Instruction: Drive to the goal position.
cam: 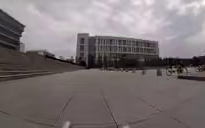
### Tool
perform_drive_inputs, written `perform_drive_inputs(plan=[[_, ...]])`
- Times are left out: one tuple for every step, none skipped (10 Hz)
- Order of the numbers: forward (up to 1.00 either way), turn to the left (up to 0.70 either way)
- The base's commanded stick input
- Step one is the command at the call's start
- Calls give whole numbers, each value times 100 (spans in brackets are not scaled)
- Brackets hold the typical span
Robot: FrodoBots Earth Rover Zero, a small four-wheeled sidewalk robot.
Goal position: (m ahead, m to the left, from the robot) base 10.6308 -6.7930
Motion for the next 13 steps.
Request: perform_drive_inputs(plan=[[70,0],[70,0],[70,0],[70,0],[70,0],[70,0],[70,0],[70,0],[70,0],[70,-2],[70,-19],[70,-30],[70,-30]])
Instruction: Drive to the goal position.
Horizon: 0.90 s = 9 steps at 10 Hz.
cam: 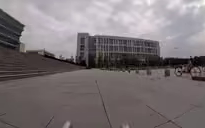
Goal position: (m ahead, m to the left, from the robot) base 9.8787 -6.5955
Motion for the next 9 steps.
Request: perform_drive_inputs(plan=[[70,-8],[70,0],[70,0],[70,0],[70,0],[70,0],[70,0],[70,0],[70,0]])
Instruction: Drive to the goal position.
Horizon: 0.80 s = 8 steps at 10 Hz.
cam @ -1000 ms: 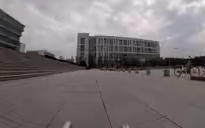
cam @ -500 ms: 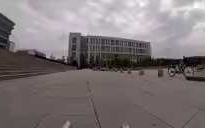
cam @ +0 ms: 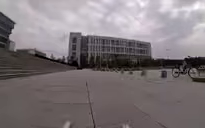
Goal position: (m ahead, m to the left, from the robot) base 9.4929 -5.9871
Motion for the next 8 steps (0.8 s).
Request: perform_drive_inputs(plan=[[70,0],[70,0],[70,0],[70,0],[70,0],[70,0],[70,0],[70,0]])
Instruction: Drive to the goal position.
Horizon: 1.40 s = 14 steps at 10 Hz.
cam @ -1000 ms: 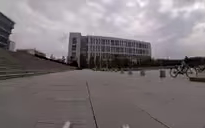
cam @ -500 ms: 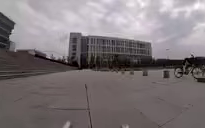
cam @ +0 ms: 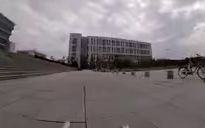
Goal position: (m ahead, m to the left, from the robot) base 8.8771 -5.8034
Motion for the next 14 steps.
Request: perform_drive_inputs(plan=[[70,0],[70,0],[70,0],[70,0],[70,0],[70,0],[70,0],[70,0],[70,0],[70,0],[70,0],[70,0],[70,0],[70,0]])
